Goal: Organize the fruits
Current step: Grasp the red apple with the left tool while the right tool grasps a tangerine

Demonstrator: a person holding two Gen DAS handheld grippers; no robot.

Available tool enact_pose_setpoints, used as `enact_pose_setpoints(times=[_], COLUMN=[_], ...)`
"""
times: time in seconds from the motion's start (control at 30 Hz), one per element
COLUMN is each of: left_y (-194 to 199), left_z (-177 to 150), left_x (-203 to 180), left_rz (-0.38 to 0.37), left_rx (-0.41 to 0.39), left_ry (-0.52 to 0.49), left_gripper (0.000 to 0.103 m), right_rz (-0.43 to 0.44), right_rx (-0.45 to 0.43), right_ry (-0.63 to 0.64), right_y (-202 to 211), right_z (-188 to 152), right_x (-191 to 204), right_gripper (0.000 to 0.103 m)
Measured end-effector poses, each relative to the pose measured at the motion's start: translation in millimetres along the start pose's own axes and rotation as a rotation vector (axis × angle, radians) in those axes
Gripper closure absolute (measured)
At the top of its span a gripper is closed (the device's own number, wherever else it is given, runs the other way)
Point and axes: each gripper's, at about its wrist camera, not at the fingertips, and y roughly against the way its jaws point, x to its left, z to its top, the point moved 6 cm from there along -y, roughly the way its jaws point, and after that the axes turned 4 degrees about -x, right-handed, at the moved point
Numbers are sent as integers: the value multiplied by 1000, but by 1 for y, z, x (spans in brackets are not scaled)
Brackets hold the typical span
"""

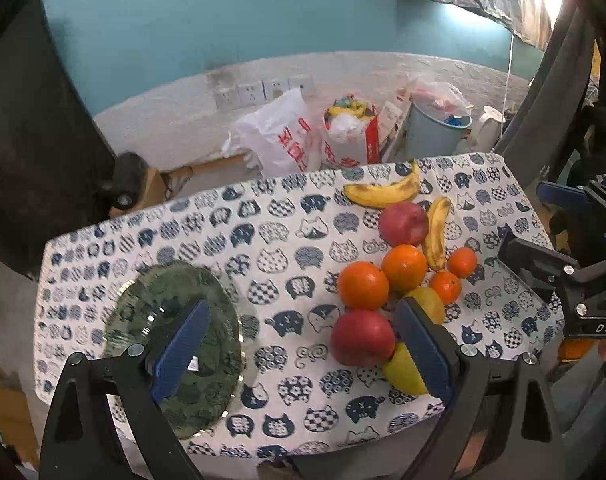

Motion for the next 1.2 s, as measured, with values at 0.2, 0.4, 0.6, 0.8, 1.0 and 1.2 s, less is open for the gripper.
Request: enact_pose_setpoints(times=[0.2, 0.4, 0.6, 0.8, 1.0, 1.2], left_y=[-24, -62, -96, -121, -139, -150], left_z=[-10, -27, -43, -56, -62, -65], left_x=[-7, -12, -22, -33, -36, -42], left_rz=[-11, -35, -82, -93, -117, -148], left_rx=[67, 180, 281, 349, 396, 421], left_ry=[-17, -3, 28, 25, 36, 53], left_gripper=[8, 8, 8, 8, 8, 8], right_rz=[-23, -69, -97, -100, -111, -84], right_rx=[55, 130, 198, 259, 334, 389], right_ry=[-29, -70, -103, -130, -165, -203], right_y=[-14, -34, -54, -72, -95, -114], right_z=[-7, -20, -34, -51, -71, -85], right_x=[-17, -38, -55, -69, -86, -94], right_gripper=[14, 14, 14, 14, 14, 18])
